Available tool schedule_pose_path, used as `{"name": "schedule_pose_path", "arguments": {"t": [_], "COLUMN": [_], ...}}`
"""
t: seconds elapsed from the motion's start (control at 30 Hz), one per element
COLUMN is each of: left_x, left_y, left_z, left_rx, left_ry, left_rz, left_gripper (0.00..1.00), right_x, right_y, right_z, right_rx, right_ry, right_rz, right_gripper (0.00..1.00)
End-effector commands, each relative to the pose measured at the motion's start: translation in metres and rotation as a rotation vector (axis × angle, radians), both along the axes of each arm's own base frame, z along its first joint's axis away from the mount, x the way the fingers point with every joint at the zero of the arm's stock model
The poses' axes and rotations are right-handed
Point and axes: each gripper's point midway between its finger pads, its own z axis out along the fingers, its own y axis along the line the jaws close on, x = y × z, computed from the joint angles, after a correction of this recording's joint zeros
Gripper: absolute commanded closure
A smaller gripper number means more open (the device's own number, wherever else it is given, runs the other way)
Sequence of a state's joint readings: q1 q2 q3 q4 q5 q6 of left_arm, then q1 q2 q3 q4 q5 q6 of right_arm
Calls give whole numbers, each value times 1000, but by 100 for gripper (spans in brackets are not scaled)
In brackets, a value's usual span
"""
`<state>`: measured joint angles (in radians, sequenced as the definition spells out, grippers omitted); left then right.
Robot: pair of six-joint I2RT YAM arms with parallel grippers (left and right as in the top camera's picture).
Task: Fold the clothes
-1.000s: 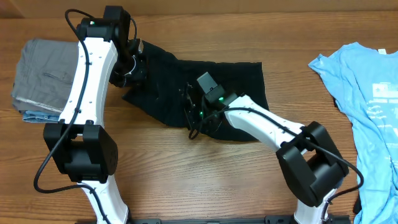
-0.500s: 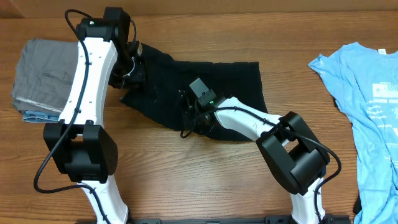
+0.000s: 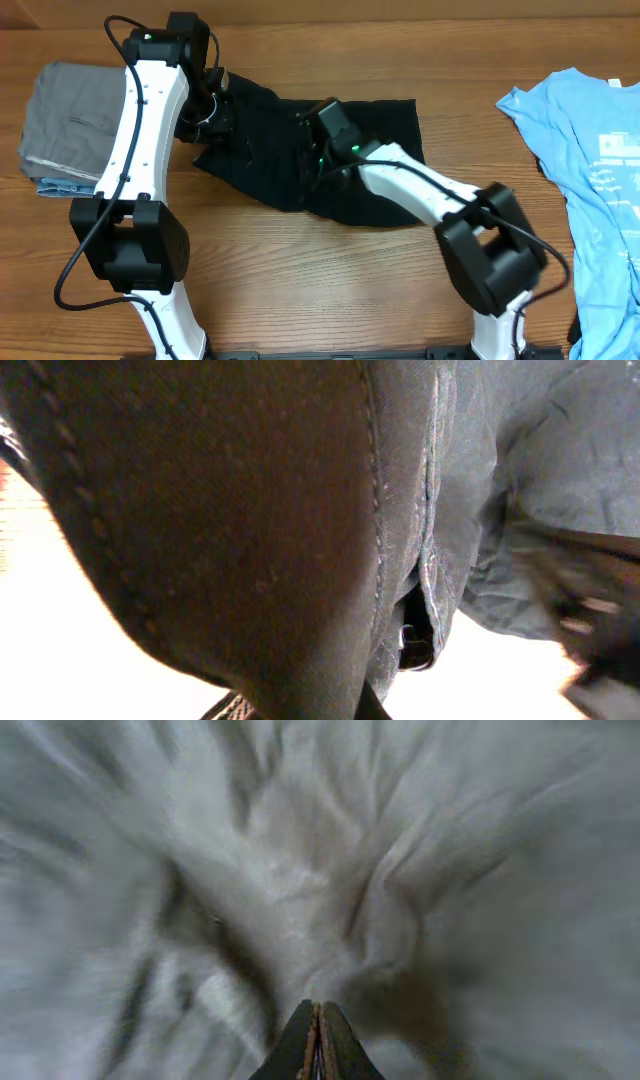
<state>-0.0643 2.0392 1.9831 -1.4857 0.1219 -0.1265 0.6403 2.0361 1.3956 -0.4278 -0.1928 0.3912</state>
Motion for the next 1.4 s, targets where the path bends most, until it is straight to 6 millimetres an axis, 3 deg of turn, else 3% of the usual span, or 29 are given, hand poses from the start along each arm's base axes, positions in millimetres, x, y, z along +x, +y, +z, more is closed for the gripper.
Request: {"name": "schedule_pose_path", "arguments": {"t": [0.0,0.07,0.13,0.23,0.3,0.37,0.47,0.53,0.7,0.83,0.87,0.93,1.0,1.07,1.1,1.2,1.37], "left_x": [2,2,1,0,-1,-2,-5,-6,-7,-9,-10,-11,-13,-16,-17,-18,-18], "left_y": [0,0,-1,0,0,0,-2,-6,-14,-22,-24,-25,-28,-29,-29,-29,-29], "left_z": [18,19,19,27,33,38,40,39,39,39,39,39,39,39,39,39,39], "left_rx": [3,4,3,2,2,1,0,0,-1,-2,-2,-1,-1,0,1,1,1], "left_ry": [-56,-54,-55,-76,-93,-104,-101,-98,-98,-95,-94,-91,-83,-72,-67,-66,-66], "left_rz": [-21,-21,-22,-21,-21,-21,-27,-36,-53,-76,-79,-84,-91,-95,-95,-96,-97], "left_gripper": [96,96,96,96,96,96,96,96,96,96,96,95,95,95,95,95,94], "right_x": [-22,-27,-20,15,42,57,69,68,45,27,26,36,56,80,88,100,97], "right_y": [20,25,30,30,16,4,-12,-11,29,43,46,53,52,37,31,16,26], "right_z": [-50,-58,-48,4,38,48,34,18,-23,-46,-46,-27,12,57,68,72,42], "right_rx": [-50,-54,-31,35,73,86,70,59,82,54,60,98,130,158,164,158,142], "right_ry": [74,77,45,-50,-103,-126,-107,-86,-36,0,-2,-51,-123,-177,-189,-197,-170], "right_rz": [52,65,69,29,-21,-57,-92,-90,9,46,52,57,50,5,-11,-45,-29], "right_gripper": [96,96,96,96,96,96,96,96,96,96,96,96,96,96,96,96,96]}}
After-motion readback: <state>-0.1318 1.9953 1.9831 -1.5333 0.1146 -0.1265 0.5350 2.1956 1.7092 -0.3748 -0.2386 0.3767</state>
